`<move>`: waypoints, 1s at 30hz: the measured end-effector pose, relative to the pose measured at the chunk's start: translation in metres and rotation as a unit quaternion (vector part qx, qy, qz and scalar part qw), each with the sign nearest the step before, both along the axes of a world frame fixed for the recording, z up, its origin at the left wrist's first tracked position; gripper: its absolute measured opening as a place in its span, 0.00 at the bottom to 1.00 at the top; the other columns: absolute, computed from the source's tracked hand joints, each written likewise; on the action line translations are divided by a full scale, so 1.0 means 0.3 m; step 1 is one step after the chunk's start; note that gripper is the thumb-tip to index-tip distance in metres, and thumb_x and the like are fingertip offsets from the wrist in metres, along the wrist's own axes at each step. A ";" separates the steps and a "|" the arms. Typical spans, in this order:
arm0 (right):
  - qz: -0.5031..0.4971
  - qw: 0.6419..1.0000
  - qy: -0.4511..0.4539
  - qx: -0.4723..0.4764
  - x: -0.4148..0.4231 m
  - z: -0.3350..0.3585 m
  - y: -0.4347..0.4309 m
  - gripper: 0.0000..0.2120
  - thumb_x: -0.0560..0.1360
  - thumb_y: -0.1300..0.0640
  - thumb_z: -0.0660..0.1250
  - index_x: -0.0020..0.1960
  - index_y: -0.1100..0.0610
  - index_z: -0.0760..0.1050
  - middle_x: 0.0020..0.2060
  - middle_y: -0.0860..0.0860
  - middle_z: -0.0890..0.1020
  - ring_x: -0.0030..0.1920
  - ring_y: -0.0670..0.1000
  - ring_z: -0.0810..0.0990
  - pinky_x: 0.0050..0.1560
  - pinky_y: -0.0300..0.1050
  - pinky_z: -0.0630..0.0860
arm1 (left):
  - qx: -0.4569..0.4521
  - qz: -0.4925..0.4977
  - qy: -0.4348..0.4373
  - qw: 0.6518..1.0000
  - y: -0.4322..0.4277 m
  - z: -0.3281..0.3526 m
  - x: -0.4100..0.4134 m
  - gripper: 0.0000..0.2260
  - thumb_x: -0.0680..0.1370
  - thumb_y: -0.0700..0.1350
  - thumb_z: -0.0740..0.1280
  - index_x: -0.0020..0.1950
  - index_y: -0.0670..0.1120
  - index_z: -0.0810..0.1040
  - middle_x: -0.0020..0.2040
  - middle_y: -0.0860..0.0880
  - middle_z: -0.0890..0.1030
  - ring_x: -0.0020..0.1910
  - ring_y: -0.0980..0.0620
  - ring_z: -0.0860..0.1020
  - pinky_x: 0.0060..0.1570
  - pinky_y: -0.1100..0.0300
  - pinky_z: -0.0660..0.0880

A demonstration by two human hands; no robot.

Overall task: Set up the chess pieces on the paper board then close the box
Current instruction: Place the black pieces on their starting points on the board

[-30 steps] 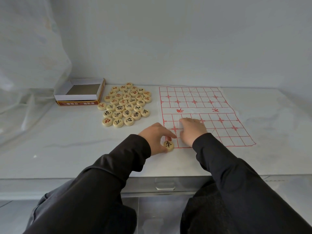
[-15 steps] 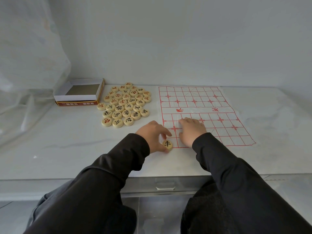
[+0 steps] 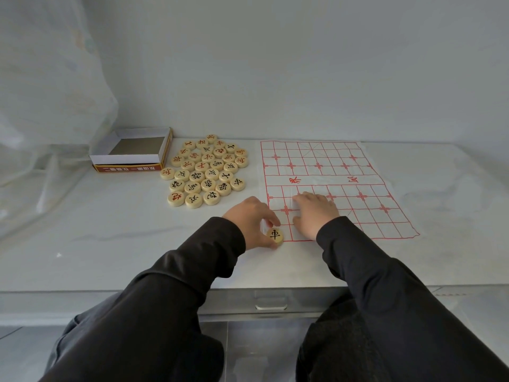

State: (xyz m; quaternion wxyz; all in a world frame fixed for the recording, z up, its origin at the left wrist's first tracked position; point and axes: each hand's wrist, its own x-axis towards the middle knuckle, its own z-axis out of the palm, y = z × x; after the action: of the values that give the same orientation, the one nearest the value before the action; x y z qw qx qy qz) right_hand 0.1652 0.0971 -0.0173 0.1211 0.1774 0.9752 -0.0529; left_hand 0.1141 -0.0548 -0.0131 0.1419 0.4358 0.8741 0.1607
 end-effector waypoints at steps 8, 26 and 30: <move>0.007 0.997 0.070 -0.024 -0.010 0.016 -0.011 0.22 0.79 0.56 0.60 0.72 0.54 0.62 0.70 0.53 0.67 0.70 0.55 0.64 0.72 0.53 0.60 | 0.065 0.053 0.040 0.996 -0.052 0.015 -0.051 0.16 0.73 0.53 0.69 0.59 0.49 0.79 0.58 0.52 0.77 0.61 0.54 0.69 0.62 0.61 0.64; 0.099 0.975 0.157 -0.126 -0.225 0.029 -0.094 0.20 0.78 0.61 0.59 0.70 0.56 0.67 0.69 0.52 0.70 0.70 0.52 0.64 0.70 0.46 0.60 | 0.059 0.300 0.081 0.949 -0.230 0.040 -0.320 0.14 0.78 0.41 0.62 0.62 0.48 0.76 0.64 0.48 0.74 0.63 0.48 0.71 0.61 0.56 0.68; 0.149 0.966 0.154 -0.144 -0.256 0.030 -0.144 0.21 0.78 0.64 0.57 0.71 0.56 0.65 0.71 0.52 0.66 0.71 0.53 0.63 0.69 0.44 0.59 | -0.008 0.361 0.041 0.932 -0.288 0.060 -0.356 0.12 0.78 0.39 0.60 0.58 0.46 0.78 0.61 0.46 0.77 0.59 0.47 0.74 0.58 0.55 0.72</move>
State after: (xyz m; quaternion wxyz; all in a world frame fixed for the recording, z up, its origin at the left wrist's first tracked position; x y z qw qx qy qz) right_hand 0.0886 0.0540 -0.0085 -0.0001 0.0008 0.9797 -0.2004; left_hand 0.0073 -0.1414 0.0050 0.0421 0.0956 0.9789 0.1758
